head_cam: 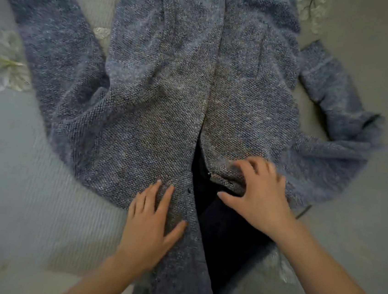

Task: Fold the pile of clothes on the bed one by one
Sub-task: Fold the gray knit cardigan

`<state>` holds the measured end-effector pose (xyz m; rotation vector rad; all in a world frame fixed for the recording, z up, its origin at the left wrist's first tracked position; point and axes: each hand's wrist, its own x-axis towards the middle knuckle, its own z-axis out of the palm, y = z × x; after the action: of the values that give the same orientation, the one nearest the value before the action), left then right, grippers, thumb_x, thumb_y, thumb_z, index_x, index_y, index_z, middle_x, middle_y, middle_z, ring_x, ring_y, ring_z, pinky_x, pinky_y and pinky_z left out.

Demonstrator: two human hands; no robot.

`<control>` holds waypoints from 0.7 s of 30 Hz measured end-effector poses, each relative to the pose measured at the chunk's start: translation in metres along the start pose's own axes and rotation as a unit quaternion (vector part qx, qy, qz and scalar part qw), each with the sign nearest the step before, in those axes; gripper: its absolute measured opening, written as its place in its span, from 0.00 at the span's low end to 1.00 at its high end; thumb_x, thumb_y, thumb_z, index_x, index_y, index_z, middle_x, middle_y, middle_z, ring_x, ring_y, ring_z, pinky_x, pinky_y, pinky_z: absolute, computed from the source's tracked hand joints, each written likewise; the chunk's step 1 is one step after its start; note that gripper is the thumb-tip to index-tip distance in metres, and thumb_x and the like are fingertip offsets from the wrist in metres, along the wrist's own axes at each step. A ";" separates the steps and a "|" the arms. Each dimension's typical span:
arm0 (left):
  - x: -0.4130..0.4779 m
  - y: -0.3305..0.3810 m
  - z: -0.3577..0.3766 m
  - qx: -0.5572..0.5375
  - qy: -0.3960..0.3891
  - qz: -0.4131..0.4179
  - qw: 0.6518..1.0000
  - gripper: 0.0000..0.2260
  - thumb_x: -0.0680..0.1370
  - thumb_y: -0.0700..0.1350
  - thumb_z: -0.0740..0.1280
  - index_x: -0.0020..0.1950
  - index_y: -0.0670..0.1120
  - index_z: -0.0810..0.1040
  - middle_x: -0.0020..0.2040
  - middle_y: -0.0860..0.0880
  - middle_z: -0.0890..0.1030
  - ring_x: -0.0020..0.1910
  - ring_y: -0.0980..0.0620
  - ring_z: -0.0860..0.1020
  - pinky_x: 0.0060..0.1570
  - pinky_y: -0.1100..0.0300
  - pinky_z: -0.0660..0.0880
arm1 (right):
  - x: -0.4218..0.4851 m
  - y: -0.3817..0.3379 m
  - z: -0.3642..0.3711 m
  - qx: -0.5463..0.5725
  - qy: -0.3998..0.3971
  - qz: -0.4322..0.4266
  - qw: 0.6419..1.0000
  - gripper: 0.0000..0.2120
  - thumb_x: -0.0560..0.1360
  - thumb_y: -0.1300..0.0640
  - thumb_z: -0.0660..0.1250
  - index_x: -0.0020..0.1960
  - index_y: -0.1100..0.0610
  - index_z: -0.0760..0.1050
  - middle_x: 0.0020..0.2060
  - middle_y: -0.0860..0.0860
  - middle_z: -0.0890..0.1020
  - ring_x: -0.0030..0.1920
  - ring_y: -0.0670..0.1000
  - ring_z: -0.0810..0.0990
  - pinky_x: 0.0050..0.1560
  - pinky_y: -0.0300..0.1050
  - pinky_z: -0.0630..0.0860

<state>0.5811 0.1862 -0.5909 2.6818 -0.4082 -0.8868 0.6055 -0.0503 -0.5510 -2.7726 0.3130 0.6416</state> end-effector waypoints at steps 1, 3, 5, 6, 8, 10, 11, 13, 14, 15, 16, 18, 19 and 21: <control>-0.004 0.007 0.001 0.014 -0.001 -0.015 1.000 0.35 0.74 0.69 0.48 0.78 0.53 0.53 0.76 0.46 0.56 0.73 0.43 0.57 0.70 0.46 0.59 | -0.009 0.004 0.002 -0.036 -0.005 0.014 0.999 0.34 0.66 0.33 0.66 0.69 0.40 0.63 0.63 0.48 0.66 0.65 0.53 0.64 0.62 0.57 0.65; 0.001 0.017 -0.001 0.031 0.007 -0.046 0.998 0.35 0.75 0.61 0.59 0.78 0.55 0.49 0.73 0.45 0.56 0.69 0.43 0.60 0.64 0.47 0.66 | -0.021 0.010 0.006 -0.066 -0.029 0.048 0.996 0.37 0.71 0.40 0.67 0.74 0.36 0.51 0.63 0.52 0.65 0.62 0.58 0.67 0.60 0.57 0.68; 0.012 0.024 -0.009 -0.001 0.013 -0.060 0.998 0.35 0.74 0.46 0.65 0.77 0.54 0.52 0.68 0.44 0.59 0.63 0.42 0.65 0.57 0.50 0.70 | -0.024 0.011 0.005 -0.058 -0.056 0.053 0.995 0.34 0.76 0.54 0.63 0.76 0.38 0.49 0.58 0.56 0.70 0.56 0.60 0.73 0.53 0.53 0.73; 0.016 0.028 -0.016 -0.023 0.012 -0.057 0.998 0.33 0.74 0.40 0.64 0.77 0.53 0.58 0.65 0.44 0.62 0.59 0.42 0.69 0.55 0.51 0.71 | -0.023 0.009 0.000 -0.063 -0.059 0.042 0.995 0.31 0.77 0.57 0.61 0.75 0.40 0.54 0.55 0.57 0.73 0.53 0.61 0.76 0.49 0.52 0.74; 0.020 0.032 -0.036 -0.042 0.013 -0.048 0.998 0.29 0.72 0.35 0.62 0.72 0.52 0.69 0.58 0.45 0.70 0.55 0.42 0.74 0.54 0.51 0.73 | -0.021 0.003 -0.015 -0.080 -0.020 -0.002 0.997 0.23 0.75 0.58 0.59 0.69 0.45 0.68 0.50 0.56 0.78 0.49 0.61 0.79 0.43 0.49 0.73; 0.014 0.027 -0.054 -0.062 0.047 -0.054 0.996 0.27 0.69 0.35 0.61 0.65 0.54 0.77 0.55 0.48 0.76 0.55 0.44 0.76 0.53 0.51 0.75 | -0.021 -0.003 -0.026 -0.102 0.029 -0.050 0.993 0.18 0.72 0.56 0.60 0.61 0.47 0.74 0.47 0.54 0.78 0.48 0.60 0.79 0.38 0.48 0.69; 0.009 0.023 -0.060 -0.077 0.068 -0.055 0.993 0.26 0.68 0.35 0.61 0.62 0.54 0.79 0.54 0.49 0.77 0.55 0.45 0.76 0.52 0.52 0.75 | -0.022 -0.006 -0.028 -0.113 0.040 -0.071 0.990 0.17 0.72 0.55 0.60 0.60 0.48 0.73 0.47 0.54 0.77 0.49 0.59 0.79 0.38 0.48 0.67; -0.003 0.020 -0.060 -0.099 0.076 -0.048 0.991 0.26 0.69 0.36 0.62 0.63 0.55 0.78 0.55 0.50 0.77 0.56 0.45 0.76 0.52 0.54 0.74 | -0.028 -0.011 -0.022 -0.118 0.011 -0.106 0.987 0.21 0.73 0.54 0.60 0.66 0.50 0.69 0.53 0.55 0.75 0.54 0.59 0.76 0.42 0.50 0.69; -0.010 0.022 -0.055 -0.096 0.059 -0.041 0.993 0.25 0.71 0.38 0.62 0.66 0.55 0.75 0.57 0.49 0.75 0.57 0.45 0.75 0.53 0.55 0.73 | -0.031 -0.011 -0.014 -0.111 -0.042 -0.114 0.986 0.25 0.74 0.54 0.60 0.71 0.50 0.64 0.57 0.56 0.73 0.59 0.59 0.73 0.48 0.51 0.71; -0.015 0.025 -0.045 -0.085 0.027 -0.030 0.996 0.25 0.73 0.41 0.63 0.70 0.55 0.71 0.60 0.48 0.74 0.60 0.45 0.73 0.56 0.55 0.71 | -0.035 -0.009 -0.006 -0.096 -0.106 -0.115 0.983 0.29 0.76 0.52 0.60 0.75 0.49 0.57 0.61 0.56 0.70 0.62 0.59 0.70 0.55 0.52 0.71; -0.018 0.027 -0.034 -0.070 -0.010 -0.022 0.997 0.25 0.75 0.44 0.63 0.73 0.53 0.67 0.65 0.48 0.71 0.64 0.45 0.70 0.61 0.55 0.69 | -0.040 -0.005 0.002 -0.068 -0.145 -0.114 0.981 0.32 0.77 0.51 0.60 0.77 0.49 0.53 0.64 0.56 0.68 0.64 0.58 0.68 0.60 0.52 0.69; -0.025 0.029 -0.013 -0.055 -0.022 -0.021 0.998 0.26 0.78 0.46 0.62 0.76 0.51 0.62 0.72 0.49 0.66 0.69 0.46 0.65 0.67 0.54 0.63 | -0.055 0.009 0.016 0.091 -0.093 -0.093 0.987 0.30 0.76 0.53 0.64 0.76 0.51 0.60 0.63 0.53 0.70 0.65 0.55 0.68 0.65 0.50 0.67; -0.029 0.027 -0.007 -0.076 0.020 -0.035 0.996 0.25 0.78 0.46 0.63 0.75 0.50 0.64 0.73 0.49 0.66 0.70 0.46 0.64 0.68 0.54 0.61 | -0.066 0.017 0.021 0.196 -0.011 -0.060 0.979 0.25 0.75 0.56 0.66 0.71 0.53 0.68 0.60 0.51 0.73 0.63 0.52 0.71 0.64 0.47 0.67; -0.042 0.022 0.002 -0.166 0.152 -0.102 0.969 0.21 0.77 0.44 0.64 0.71 0.49 0.70 0.69 0.46 0.70 0.68 0.45 0.65 0.67 0.53 0.59 | -0.089 0.038 0.032 0.326 0.160 0.060 0.930 0.14 0.73 0.63 0.66 0.57 0.53 0.77 0.50 0.46 0.76 0.54 0.49 0.76 0.55 0.42 0.72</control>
<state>0.5439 0.1804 -0.5622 2.5115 0.0817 -0.5199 0.5050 -0.0629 -0.5464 -2.2036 0.6352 0.0648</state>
